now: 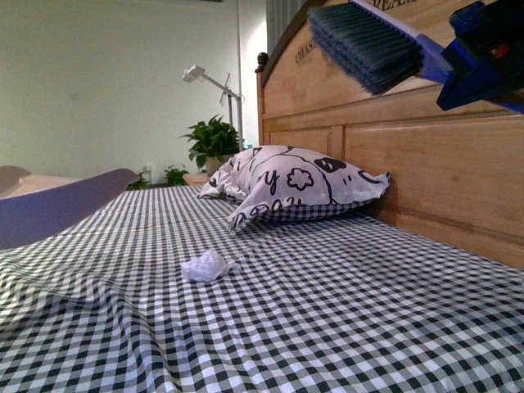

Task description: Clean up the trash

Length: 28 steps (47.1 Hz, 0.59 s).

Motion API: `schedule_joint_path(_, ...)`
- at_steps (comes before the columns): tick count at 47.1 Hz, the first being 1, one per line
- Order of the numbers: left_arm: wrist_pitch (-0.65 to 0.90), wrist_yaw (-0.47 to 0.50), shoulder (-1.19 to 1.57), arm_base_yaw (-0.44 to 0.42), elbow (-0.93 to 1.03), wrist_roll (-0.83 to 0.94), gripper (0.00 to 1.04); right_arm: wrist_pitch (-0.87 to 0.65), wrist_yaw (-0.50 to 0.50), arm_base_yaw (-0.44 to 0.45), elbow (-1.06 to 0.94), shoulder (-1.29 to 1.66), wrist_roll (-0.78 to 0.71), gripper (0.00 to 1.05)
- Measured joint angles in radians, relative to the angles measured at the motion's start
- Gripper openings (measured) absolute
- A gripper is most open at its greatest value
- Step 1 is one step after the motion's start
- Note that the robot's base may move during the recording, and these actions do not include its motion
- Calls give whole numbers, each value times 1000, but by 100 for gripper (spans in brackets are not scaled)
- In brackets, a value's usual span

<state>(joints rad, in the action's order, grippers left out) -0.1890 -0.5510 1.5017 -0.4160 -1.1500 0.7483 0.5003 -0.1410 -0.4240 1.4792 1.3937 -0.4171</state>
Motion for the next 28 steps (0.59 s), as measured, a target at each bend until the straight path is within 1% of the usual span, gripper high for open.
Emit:
schedule_joint_path(3,-26,-31,32,-8,-14,47,25,22,-33,-11,53,56,-28,17)
schedule_joint_path(7,-43,-33,63,-11,-31,95,25,48,-72,-32,111,122,-68,17)
schedule_joint_path(20,-99,-33,152,-1,-92,188,25,89,-130,-91,241,261,-116,17)
schedule_joint_path(28,-177,-19,228,24,-174,276,25,123,-154,-119,366,377,-134,17)
